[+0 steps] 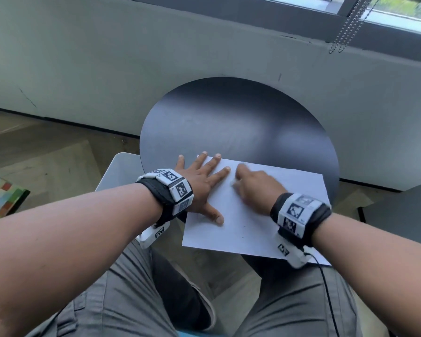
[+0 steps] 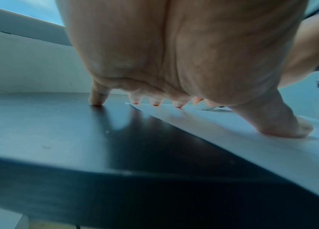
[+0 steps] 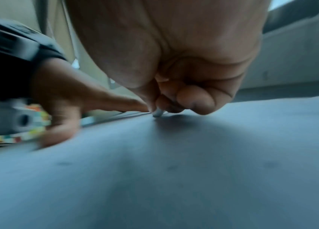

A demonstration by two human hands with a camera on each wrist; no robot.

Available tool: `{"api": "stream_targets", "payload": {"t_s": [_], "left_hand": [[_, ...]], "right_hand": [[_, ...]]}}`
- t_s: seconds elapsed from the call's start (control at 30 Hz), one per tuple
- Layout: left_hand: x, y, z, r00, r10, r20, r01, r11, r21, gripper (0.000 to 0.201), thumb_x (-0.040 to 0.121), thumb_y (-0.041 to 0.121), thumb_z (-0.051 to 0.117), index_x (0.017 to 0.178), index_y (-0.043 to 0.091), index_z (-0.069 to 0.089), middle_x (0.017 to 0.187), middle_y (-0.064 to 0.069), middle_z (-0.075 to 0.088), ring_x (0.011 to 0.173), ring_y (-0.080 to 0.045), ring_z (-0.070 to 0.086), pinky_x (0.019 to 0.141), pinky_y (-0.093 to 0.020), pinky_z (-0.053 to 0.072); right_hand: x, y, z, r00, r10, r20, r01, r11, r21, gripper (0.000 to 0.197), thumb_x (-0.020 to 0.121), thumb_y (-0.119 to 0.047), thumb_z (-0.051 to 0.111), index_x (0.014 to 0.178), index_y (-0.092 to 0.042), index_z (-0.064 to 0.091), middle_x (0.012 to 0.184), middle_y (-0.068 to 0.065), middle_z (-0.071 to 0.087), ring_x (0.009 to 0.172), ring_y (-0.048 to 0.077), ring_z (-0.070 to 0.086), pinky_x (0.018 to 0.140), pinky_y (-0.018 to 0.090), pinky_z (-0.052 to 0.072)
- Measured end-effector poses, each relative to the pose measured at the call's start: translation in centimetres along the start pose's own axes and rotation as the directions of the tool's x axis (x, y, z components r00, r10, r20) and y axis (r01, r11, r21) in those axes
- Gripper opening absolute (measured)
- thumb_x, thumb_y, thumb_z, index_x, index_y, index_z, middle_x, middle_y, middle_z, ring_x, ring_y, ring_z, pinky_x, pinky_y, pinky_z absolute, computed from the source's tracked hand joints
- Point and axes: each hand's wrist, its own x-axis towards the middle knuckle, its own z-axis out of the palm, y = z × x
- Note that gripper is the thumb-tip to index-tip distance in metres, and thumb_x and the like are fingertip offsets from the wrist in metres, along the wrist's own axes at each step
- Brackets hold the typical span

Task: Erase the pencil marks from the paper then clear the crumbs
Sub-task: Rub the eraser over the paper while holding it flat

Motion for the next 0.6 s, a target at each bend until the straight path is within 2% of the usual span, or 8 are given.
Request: {"api": "stream_targets", "payload": {"t_s": [0.07,0.1,0.17,0.23,0.4,0.47,0.53,0.6], "left_hand": [[0.0,0.0,-0.1,1.0,-0.006,0.003,0.006,1.0,-0.002,0.138,0.052,0.101,0.047,0.153,0.038,-0.021,0.162,0.005,-0.03,0.15,-0.028,-0.024,0.113,-0.073,0.001],[0.0,0.0,-0.1,1.0,-0.007,0.003,0.007,1.0,0.0,0.138,0.052,0.101,0.048,0.153,0.038,-0.021,0.162,0.005,-0.03,0.15,-0.028,-0.024,0.113,-0.073,0.002],[0.0,0.1,-0.1,1.0,-0.004,-0.002,0.004,1.0,0.005,0.136,0.053,0.1,0.048,0.154,0.038,-0.02,0.162,0.004,-0.03,0.15,-0.029,-0.024,0.113,-0.073,0.003],[-0.1,0.2,-0.1,1.0,0.0,-0.001,0.0,1.0,0.002,0.134,0.054,0.1,0.049,0.153,0.04,-0.02,0.162,0.003,-0.03,0.15,-0.03,-0.024,0.112,-0.074,0.003],[0.0,0.4,-0.5,1.0,-0.013,0.019,0.013,1.0,0.01,0.131,0.052,0.1,0.05,0.15,0.049,-0.022,0.162,0.003,-0.03,0.15,-0.032,-0.024,0.111,-0.075,0.004],[-0.1,0.5,-0.8,0.999,-0.016,0.028,0.015,1.0,0.021,0.129,0.054,0.099,0.052,0.149,0.051,-0.02,0.162,0.002,-0.029,0.15,-0.033,-0.023,0.11,-0.076,0.006],[-0.2,0.8,-1.0,0.999,-0.017,0.038,0.016,1.0,0.025,0.126,0.056,0.097,0.054,0.149,0.053,-0.019,0.162,0.001,-0.029,0.15,-0.033,-0.024,0.109,-0.077,0.006],[-0.3,1.0,-1.3,0.998,-0.025,0.052,0.024,0.999,0.025,0.126,0.056,0.095,0.056,0.148,0.054,-0.019,0.162,0.0,-0.029,0.15,-0.034,-0.024,0.109,-0.078,0.006]], "right_hand": [[0.7,1.0,-0.9,0.993,0.103,-0.058,-0.099,0.993,0.069,0.022,0.1,-0.034,0.038,0.111,-0.014,0.038,0.106,0.019,0.062,0.09,0.037,0.056,0.079,0.042,0.048],[0.3,0.6,-0.7,0.995,0.074,-0.06,-0.07,0.995,0.066,0.023,0.101,-0.032,0.037,0.114,-0.013,0.039,0.106,0.019,0.061,0.091,0.037,0.056,0.077,0.04,0.046],[-1.6,-1.2,0.4,0.995,-0.102,0.007,0.102,0.994,0.04,0.027,0.101,-0.03,0.038,0.122,-0.014,0.038,0.108,0.018,0.062,0.095,0.037,0.057,0.071,0.038,0.04],[-3.2,-1.8,1.3,0.966,-0.231,0.118,0.228,0.973,0.038,0.02,0.101,-0.031,0.041,0.115,-0.017,0.039,0.107,0.014,0.064,0.095,0.036,0.057,0.07,0.039,0.04],[-0.2,2.2,-0.9,0.999,0.042,-0.016,-0.04,0.996,0.085,0.019,0.1,-0.042,0.039,0.105,-0.023,0.039,0.103,0.013,0.062,0.088,0.036,0.056,0.08,0.042,0.048],[-1.0,1.6,-0.6,0.997,-0.074,-0.001,0.074,0.996,0.057,0.02,0.102,-0.038,0.038,0.11,-0.021,0.041,0.104,0.01,0.062,0.091,0.034,0.056,0.078,0.041,0.046],[-2.7,0.5,0.2,0.965,-0.242,0.096,0.24,0.97,0.038,0.017,0.102,-0.036,0.039,0.113,-0.023,0.044,0.108,0.007,0.063,0.094,0.031,0.056,0.077,0.04,0.045],[-2.7,1.0,0.0,0.953,-0.272,0.136,0.274,0.962,0.004,0.013,0.101,-0.035,0.041,0.111,-0.027,0.045,0.109,0.004,0.063,0.093,0.028,0.056,0.078,0.04,0.046]]}}
